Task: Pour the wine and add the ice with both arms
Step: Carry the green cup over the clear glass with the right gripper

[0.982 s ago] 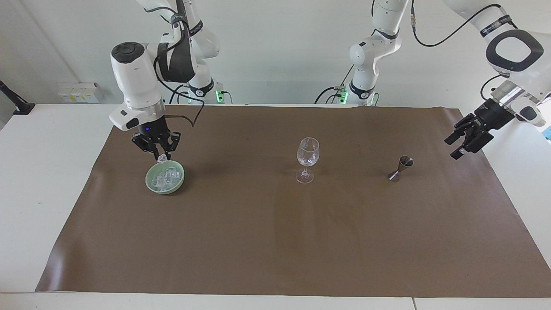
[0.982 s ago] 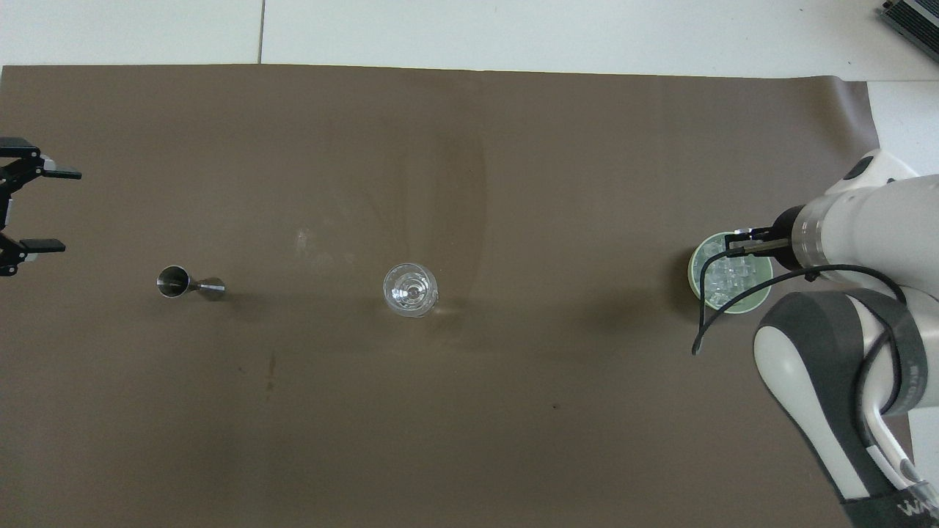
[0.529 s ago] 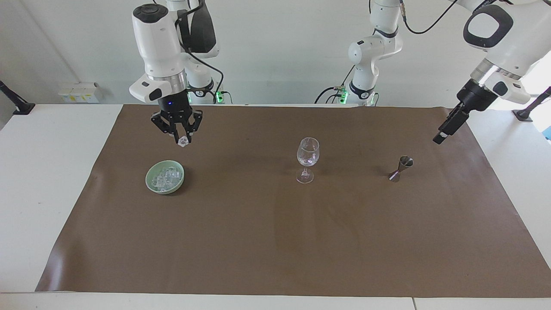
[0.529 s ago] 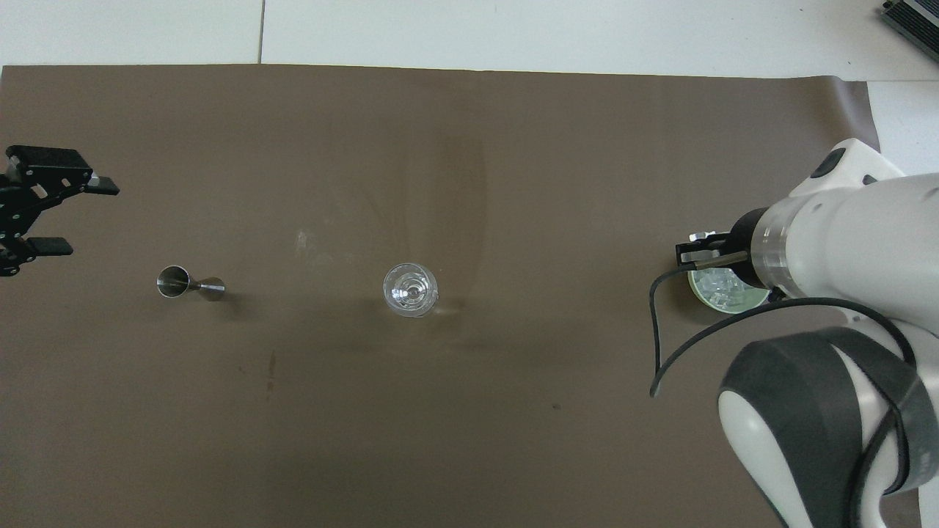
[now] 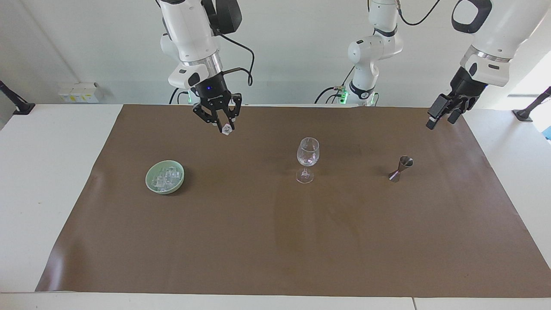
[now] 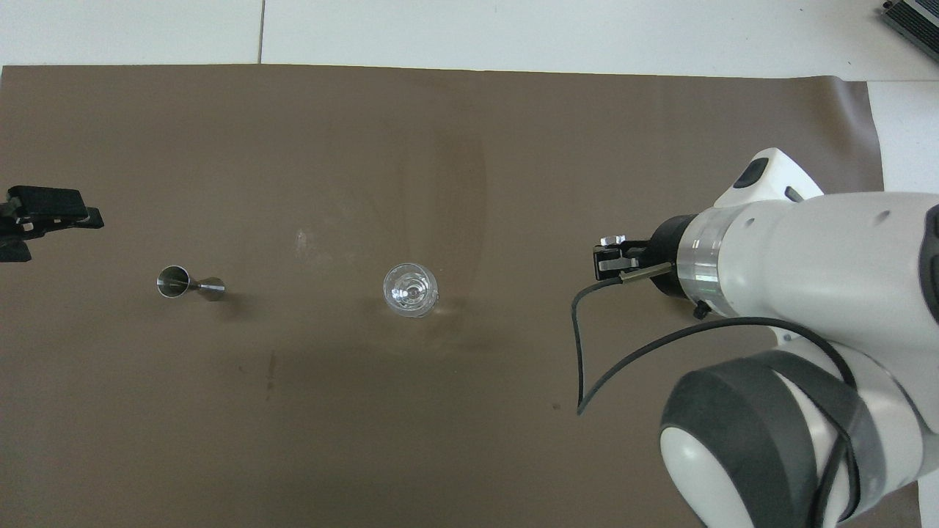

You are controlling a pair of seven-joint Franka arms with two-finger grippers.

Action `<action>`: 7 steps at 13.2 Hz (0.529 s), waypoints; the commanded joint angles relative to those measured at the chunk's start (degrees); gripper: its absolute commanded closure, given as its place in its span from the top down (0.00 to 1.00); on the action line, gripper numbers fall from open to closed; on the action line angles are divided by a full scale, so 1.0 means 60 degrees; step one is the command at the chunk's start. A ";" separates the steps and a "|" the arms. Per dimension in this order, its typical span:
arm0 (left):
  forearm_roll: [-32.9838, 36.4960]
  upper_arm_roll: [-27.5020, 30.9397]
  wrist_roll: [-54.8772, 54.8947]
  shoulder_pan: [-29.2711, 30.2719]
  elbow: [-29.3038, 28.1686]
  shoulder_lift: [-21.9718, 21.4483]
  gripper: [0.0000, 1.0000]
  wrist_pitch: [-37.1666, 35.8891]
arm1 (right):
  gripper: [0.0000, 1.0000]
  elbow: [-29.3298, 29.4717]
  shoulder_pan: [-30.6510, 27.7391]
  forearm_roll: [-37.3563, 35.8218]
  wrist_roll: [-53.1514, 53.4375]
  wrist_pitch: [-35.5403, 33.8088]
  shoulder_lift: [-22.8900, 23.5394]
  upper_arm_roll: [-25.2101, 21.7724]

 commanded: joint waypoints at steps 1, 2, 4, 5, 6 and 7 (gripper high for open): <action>0.0672 0.0063 0.1124 -0.0093 -0.0141 -0.0187 1.00 -0.0349 | 0.00 0.0030 0.0632 0.0795 0.1550 0.0648 0.0266 0.0054; 0.0981 0.0033 0.1374 -0.0093 -0.0126 -0.0187 1.00 -0.0423 | 0.00 0.0030 0.0838 0.1220 0.2442 0.0955 0.0340 0.0068; 0.1043 0.0019 0.1668 -0.0122 -0.0112 -0.0187 1.00 -0.0554 | 0.00 0.0045 0.1438 0.1575 0.4114 0.1541 0.0559 0.0054; 0.1043 0.0062 0.1669 -0.0267 -0.0053 -0.0187 1.00 -0.0599 | 0.00 0.0031 0.1702 0.1590 0.4658 0.1819 0.0662 0.0068; 0.1058 0.0062 0.1669 -0.0283 0.0005 -0.0143 1.00 -0.0628 | 0.00 0.0030 0.1893 0.1576 0.4982 0.2011 0.0750 0.0054; 0.1058 0.0077 0.1669 -0.0313 0.0006 -0.0114 1.00 -0.0643 | 0.00 0.0074 0.2011 0.1634 0.5246 0.2187 0.0881 0.0053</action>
